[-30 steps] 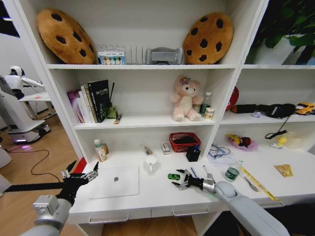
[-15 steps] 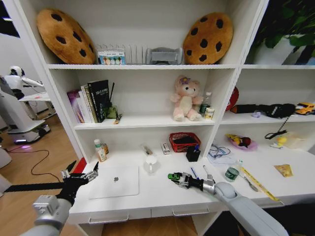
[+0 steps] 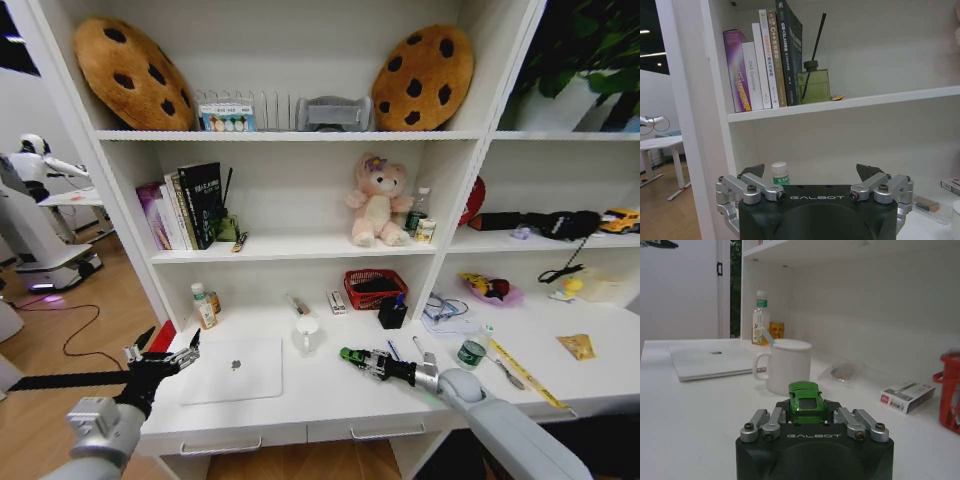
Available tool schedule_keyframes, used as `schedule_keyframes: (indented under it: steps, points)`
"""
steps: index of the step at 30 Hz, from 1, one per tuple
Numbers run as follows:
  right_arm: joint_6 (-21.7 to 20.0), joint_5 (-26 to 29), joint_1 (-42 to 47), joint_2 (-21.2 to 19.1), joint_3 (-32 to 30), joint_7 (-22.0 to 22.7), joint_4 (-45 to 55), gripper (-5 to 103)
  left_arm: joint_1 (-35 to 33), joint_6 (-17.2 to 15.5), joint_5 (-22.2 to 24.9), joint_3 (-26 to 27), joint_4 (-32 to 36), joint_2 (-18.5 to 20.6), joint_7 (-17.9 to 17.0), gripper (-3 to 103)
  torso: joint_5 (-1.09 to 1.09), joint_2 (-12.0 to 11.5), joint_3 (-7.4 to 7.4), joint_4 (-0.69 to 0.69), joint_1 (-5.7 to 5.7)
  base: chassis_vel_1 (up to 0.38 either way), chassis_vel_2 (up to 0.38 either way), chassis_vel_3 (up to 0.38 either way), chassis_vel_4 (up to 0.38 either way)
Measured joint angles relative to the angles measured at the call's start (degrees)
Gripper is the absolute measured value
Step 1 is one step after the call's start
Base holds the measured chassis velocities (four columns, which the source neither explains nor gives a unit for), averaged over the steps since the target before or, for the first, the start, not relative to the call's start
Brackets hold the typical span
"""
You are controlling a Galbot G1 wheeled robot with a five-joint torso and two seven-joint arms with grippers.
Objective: Organize the objects on the table.
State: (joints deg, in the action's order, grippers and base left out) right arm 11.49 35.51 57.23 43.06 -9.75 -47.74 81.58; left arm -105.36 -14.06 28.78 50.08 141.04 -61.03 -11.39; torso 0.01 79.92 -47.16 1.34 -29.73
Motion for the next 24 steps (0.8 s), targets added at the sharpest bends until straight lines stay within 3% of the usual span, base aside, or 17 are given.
schedule_keyframes:
  steps: [2, 5, 6, 7, 10, 12, 13, 14, 16, 17, 18, 19, 22, 23, 24]
  points:
    - [-0.8, 4.13, 1.31, -3.7, -4.63, 0.82, 5.42, 35, 0.0, 0.0, 0.0, 0.0, 0.0, 0.0, 0.0, 100, 0.0, 0.0, 0.0, 0.02, 0.0, 0.0, 0.0, 0.0, 0.0]
    - [-1.62, 7.01, 1.32, -5.76, -6.63, 1.48, 8.41, 35, 0.0, 0.0, 0.0, 0.0, 0.0, 0.0, 0.0, 100, -0.02, 0.0, 0.0, 0.01, 0.0, 0.0, 0.0, 0.0, 0.0]
    - [-2.81, 10.84, 0.56, -8.34, -8.26, 2.65, 11.95, 35, 0.0, 0.01, 0.0, 0.0, 0.0, 0.0, 0.0, 100, -0.01, 0.0, 0.0, 0.02, 0.0, 0.0, 0.0, 0.0, 0.0]
    - [-5.45, 18.58, -4.95, -14.01, -8.48, 5.16, 17.94, 35, 0.0, 0.0, 0.0, 0.0, 0.0, 0.0, 0.0, 100, -0.04, 0.0, 0.0, 0.0, 0.0, 0.0, 0.0, 0.0, 0.0]
    - [-6.05, 19.84, -7.04, -14.92, -7.63, 5.66, 18.85, 35, 0.0, 0.01, 0.0, 0.0, 0.01, 0.0, 0.01, 100, -0.04, 0.01, 0.01, -0.01, 0.0, 0.0, 0.0, 0.0, 0.0]
    - [-9.01, 24.35, -19.68, -16.63, 0.06, 7.58, 20.03, 35, 0.0, 0.01, 0.0, 0.0, 0.0, 0.0, 0.01, 100, -0.04, 0.01, 0.01, 0.0, 0.01, 0.0, 0.0, 0.0, 0.0]
    - [-9.01, 24.35, -19.68, -16.63, 0.06, 7.58, 20.03, 35, 0.0, 0.01, 0.0, 0.0, 0.0, 0.0, 0.01, 100, -0.04, 0.01, 0.01, 0.0, 0.01, 0.0, 0.0, 0.0, 0.0]
    - [-9.78, 25.5, -23.75, -16.47, 3.43, 8.29, 19.68, 35, 0.01, 0.01, 0.0, 0.0, 0.0, 0.0, 0.01, 100, -0.03, 0.0, 0.01, -0.02, 0.0, 0.0, 0.0, 0.0, 0.0]
    - [-11.62, 26.53, -37.82, -13.56, 16.32, 9.26, 15.02, 35, 0.0, 0.0, 0.0, 0.0, 0.01, 0.0, 0.01, 100, 0.04, 0.0, 0.0, 0.01, 0.0, 0.0, 0.0, 0.0, 0.0]
    - [-11.62, 26.53, -37.82, -13.56, 16.32, 9.26, 15.02, 35, 0.0, 0.0, 0.0, 0.0, 0.01, 0.0, 0.01, 100, 0.04, 0.0, 0.0, 0.01, 0.0, 0.0, 0.0, 0.0, 0.0]
    - [-11.87, 26.46, -44.95, -11.11, 22.39, 9.15, 11.01, 35, 0.0, 0.0, 0.0, -0.01, 0.0, 0.0, 0.01, 100, -0.03, 0.0, 0.0, 0.0, 0.0, 0.0, 0.0, 0.0, 0.0]
    - [-11.87, 26.46, -44.95, -11.11, 22.39, 9.15, 11.01, 35, 0.0, 0.0, 0.0, -0.01, 0.0, 0.0, 0.01, 100, -0.03, 0.0, 0.0, 0.0, 0.0, 0.0, 0.0, 0.0, 0.0]
    - [-12.5, 26.2, -61.1, -1.15, 37.19, 5.51, -3.57, 35, 0.01, 0.01, 0.0, 0.0, 0.02, 0.0, 0.0, 100, 0.02, -0.01, -0.02, -0.05, -0.01, 0.0, 0.0, 0.0, 0.0]
    - [-12.5, 26.2, -61.1, -1.15, 37.19, 5.51, -3.57, 35, 0.01, 0.01, 0.0, 0.0, 0.02, 0.0, 0.0, 100, 0.02, -0.01, -0.02, -0.05, -0.01, 0.0, 0.0, 0.0, 0.0]
    - [-12.5, 25.74, -65.1, 1.86, 40.72, 2.9, -8.79, 35, 0.01, 0.01, 0.0, 0.0, 0.02, -0.01, 0.0, 100, -0.05, -0.01, -0.01, -0.03, -0.01, 0.0, 0.0, 0.0, 0.0]
